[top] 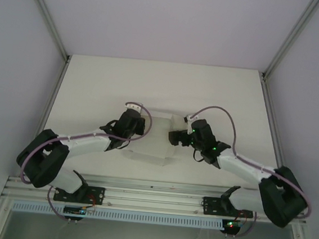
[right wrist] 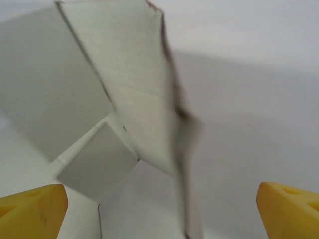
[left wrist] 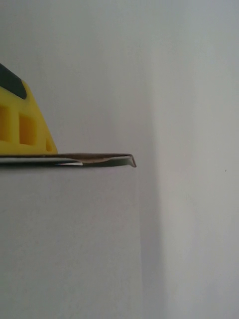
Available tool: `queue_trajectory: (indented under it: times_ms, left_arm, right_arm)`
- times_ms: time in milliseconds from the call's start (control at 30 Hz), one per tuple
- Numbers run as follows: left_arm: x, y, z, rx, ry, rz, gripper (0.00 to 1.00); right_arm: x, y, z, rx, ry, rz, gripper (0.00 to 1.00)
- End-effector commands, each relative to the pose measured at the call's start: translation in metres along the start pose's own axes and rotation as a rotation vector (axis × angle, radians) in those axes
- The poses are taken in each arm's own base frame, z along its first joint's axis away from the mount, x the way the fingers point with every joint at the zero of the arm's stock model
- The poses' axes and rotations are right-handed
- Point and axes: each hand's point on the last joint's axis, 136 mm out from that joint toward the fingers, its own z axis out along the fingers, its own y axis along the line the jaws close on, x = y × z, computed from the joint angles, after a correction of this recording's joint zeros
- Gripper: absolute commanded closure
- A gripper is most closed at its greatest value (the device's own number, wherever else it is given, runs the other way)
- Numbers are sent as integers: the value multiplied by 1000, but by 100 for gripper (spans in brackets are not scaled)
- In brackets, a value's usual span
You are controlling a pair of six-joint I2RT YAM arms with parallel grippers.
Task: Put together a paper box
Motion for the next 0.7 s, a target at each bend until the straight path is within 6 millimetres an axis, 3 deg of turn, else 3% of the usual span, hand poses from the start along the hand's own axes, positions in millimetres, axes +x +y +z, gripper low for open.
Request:
queue_trajectory:
  times_ms: [0,233,333,500,667]
  left_arm:
    - [-17,-8,-1,41,-38,-40,100]
    - [-16,-5,-2,43,-30,-33,100]
    - [-16,-5,-2,44,-31,-28,100]
    - [-15,-8,-1,63,-29,-20,100]
    - [-16,-13,-2,91,-30,-17,100]
  right_arm:
    - [12,-2,-18,-44,44,-2,1]
    - [-3,-18,-49,-75,-24,63,1]
    - [-8,-43,-56,23,-38,100,1]
    - [-15,-68,-52,75,-11,145,1]
    - [-24,-71,-34,42,19,102,1]
